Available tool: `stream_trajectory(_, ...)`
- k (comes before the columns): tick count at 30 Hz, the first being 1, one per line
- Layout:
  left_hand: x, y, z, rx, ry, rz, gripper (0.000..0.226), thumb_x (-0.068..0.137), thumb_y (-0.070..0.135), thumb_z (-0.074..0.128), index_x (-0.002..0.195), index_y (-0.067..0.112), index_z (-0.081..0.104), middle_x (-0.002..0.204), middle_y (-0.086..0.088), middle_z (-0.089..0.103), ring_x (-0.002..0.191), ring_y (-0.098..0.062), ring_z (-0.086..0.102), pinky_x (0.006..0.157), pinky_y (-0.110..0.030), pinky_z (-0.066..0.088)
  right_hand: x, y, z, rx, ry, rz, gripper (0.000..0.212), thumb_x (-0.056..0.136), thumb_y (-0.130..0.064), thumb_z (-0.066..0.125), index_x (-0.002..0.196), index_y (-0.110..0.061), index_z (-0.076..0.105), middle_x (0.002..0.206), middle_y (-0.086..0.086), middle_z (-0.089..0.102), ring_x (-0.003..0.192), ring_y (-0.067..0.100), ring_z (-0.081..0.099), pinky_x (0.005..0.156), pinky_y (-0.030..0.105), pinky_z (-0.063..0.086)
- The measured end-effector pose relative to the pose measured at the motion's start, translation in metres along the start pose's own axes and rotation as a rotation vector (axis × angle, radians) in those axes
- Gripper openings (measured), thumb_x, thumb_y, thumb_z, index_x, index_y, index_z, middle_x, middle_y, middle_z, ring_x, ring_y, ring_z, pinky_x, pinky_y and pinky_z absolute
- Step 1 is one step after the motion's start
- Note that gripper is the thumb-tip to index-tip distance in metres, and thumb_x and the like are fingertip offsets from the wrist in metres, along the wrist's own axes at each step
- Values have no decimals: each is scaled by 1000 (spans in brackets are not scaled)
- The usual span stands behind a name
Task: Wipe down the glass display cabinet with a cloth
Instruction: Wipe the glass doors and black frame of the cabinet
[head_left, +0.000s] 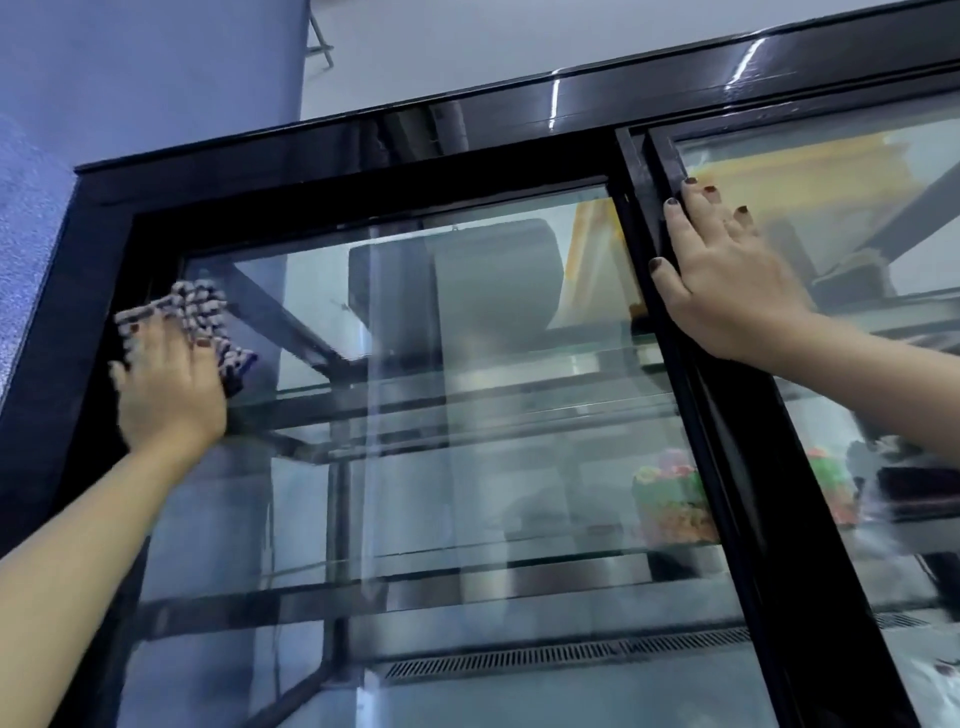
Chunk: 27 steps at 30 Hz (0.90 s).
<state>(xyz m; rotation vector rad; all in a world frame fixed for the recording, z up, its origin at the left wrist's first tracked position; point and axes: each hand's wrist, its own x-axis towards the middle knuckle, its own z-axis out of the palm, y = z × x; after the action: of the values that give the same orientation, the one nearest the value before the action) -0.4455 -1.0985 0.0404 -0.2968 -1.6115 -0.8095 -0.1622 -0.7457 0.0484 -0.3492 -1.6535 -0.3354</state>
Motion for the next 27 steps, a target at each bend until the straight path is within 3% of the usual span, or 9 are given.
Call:
stream_trajectory(3,-29,-38,-5,-51,-24,-91,57,92,24,29,137,-12,31,142,-34,30,129,-49,30,105,-57,25,-4,0,0,-6,-5,-10,59,100,-30,28,150,-4,10,159,11,-2,147,21,-3,118,36,-2)
stream_trajectory(8,-76,-4,4,72,-5,5,69,86,30,14,143,-8,25,152,-25,19,141,-38,17,109,-55,13,-9,1,3,13,5,-13,59,100,-31,29,150,-4,13,159,10,1,147,21,-1,118,36,-1)
stream_trajectory(14,-118,151,23,-98,33,245,63,93,35,13,148,5,19,158,-10,11,146,-22,6,114,-38,-7,-18,1,3,66,36,30,69,88,-34,17,150,-4,15,159,10,7,147,22,4,119,41,3)
stream_trajectory(19,-184,267,38,-172,-93,522,59,97,36,23,150,11,15,159,-6,5,146,-19,-1,113,-38,-12,-20,4,4,76,56,44,71,82,-28,16,149,-4,18,159,9,10,146,22,6,119,40,3)
stream_trajectory(24,-223,247,30,-128,-103,590,59,90,36,26,143,11,37,153,-7,27,143,-20,22,113,-42,5,-27,5,5,88,74,45,69,83,-27,18,148,-4,21,158,10,14,146,25,11,118,40,5)
stream_trajectory(27,-206,203,23,-142,-119,550,61,90,36,24,142,7,37,152,-9,28,142,-23,23,112,-46,2,-27,3,5,70,53,33,71,83,-30,17,148,-3,20,158,12,12,146,26,10,117,41,5)
